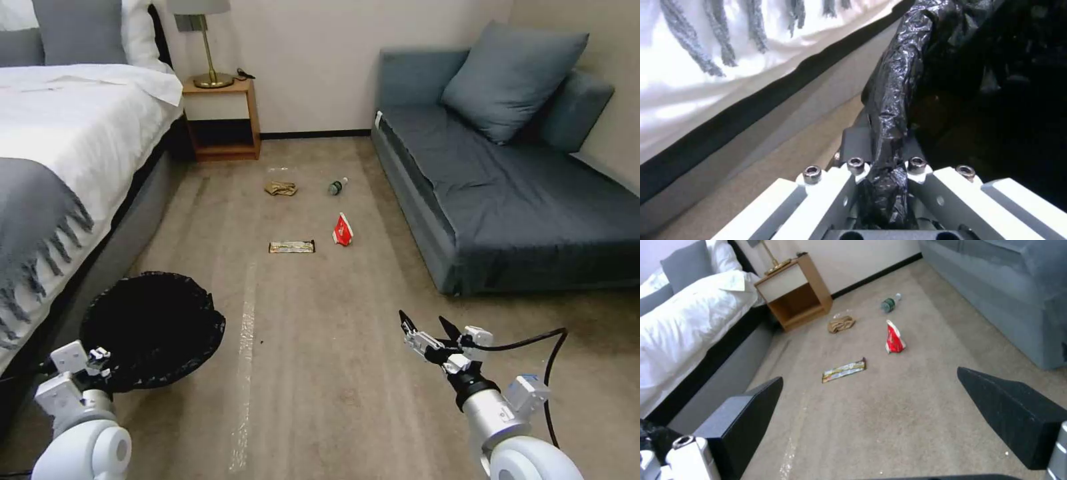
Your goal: Pick up the trash bin, then pick up the garbage on the floor and place it into the trash bin.
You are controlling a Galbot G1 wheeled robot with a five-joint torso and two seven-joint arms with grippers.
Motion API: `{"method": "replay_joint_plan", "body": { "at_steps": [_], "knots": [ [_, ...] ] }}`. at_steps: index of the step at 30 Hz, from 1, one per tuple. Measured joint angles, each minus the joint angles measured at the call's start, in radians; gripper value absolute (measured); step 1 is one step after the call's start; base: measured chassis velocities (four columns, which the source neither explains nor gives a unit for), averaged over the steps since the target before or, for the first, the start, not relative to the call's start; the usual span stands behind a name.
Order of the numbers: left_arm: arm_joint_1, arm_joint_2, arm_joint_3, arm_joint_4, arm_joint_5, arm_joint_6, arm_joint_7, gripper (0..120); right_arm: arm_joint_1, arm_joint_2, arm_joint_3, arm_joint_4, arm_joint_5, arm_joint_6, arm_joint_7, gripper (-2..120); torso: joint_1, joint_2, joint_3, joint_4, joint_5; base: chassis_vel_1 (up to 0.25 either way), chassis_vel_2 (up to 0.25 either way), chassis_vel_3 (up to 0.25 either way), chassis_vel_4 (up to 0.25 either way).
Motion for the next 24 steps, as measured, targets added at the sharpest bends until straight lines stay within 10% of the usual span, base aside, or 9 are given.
{"method": "replay_joint_plan", "body": {
  "at_steps": [24],
  "knots": [
    [-0.01, -0.007, 0.0, 0.05, 0.013, -0.026, 0.006, 3, -0.011, 0.02, -0.003, -0.031, -0.039, 0.028, -0.008, 100, 0.0, 0.0, 0.0, 0.0001, -0.0001, -0.067, 0.071, 0.072, -0.075]
  ]
}}
